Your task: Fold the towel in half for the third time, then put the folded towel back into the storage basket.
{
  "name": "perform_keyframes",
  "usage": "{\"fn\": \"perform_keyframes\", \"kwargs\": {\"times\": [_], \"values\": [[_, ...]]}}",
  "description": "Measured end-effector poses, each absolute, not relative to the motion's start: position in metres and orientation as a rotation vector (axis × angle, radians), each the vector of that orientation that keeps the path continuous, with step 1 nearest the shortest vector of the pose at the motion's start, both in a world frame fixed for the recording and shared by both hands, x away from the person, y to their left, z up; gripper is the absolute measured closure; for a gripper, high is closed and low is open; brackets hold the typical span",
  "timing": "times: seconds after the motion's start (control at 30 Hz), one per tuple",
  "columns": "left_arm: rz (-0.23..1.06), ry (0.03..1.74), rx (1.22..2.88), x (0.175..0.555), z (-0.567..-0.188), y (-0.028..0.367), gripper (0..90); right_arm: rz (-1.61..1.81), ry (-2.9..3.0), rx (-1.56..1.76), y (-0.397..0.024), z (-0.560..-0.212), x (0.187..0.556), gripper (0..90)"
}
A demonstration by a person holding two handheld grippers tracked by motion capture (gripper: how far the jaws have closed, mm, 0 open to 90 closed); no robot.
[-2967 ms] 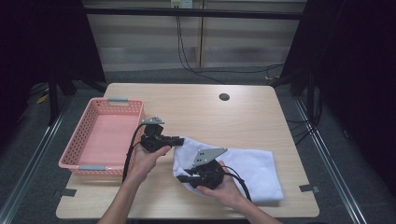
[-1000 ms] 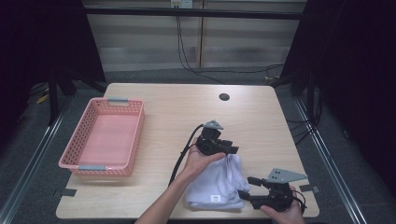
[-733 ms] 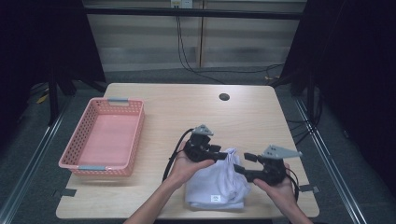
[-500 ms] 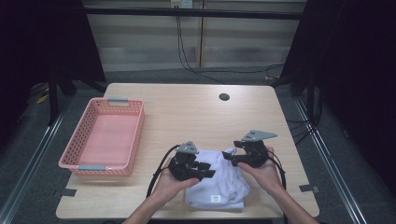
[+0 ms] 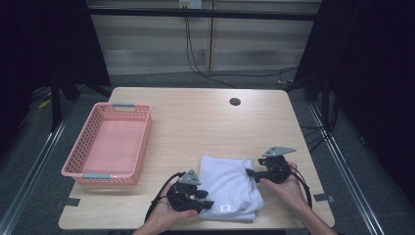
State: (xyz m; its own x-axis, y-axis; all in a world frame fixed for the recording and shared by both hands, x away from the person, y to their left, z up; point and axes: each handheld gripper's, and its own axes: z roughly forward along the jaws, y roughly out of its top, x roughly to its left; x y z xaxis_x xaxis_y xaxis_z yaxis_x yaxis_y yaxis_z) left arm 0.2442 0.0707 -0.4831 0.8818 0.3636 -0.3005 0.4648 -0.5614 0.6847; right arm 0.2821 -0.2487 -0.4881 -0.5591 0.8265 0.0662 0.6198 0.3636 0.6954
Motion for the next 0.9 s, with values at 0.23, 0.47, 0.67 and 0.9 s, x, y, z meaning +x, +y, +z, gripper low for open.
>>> {"fn": "perform_keyframes", "kwargs": {"times": [0.23, 0.47, 0.67, 0.9], "values": [[-0.14, 0.604, 2.21, 0.233, -0.475, 0.086, 43.0, 1.119, 2.346, 1.243, -0.248, -0.476, 0.29, 28.4], [-0.141, 0.713, 2.184, 0.23, -0.484, 0.113, 32.0, 1.177, 2.414, 1.194, -0.235, -0.475, 0.308, 22.9], [-0.167, 0.671, 2.225, 0.23, -0.49, 0.097, 32.1, 1.216, 2.453, 1.172, -0.232, -0.487, 0.311, 22.0], [-0.161, 0.659, 2.246, 0.228, -0.491, 0.088, 27.5, 1.176, 2.525, 1.174, -0.227, -0.495, 0.313, 20.1]]}}
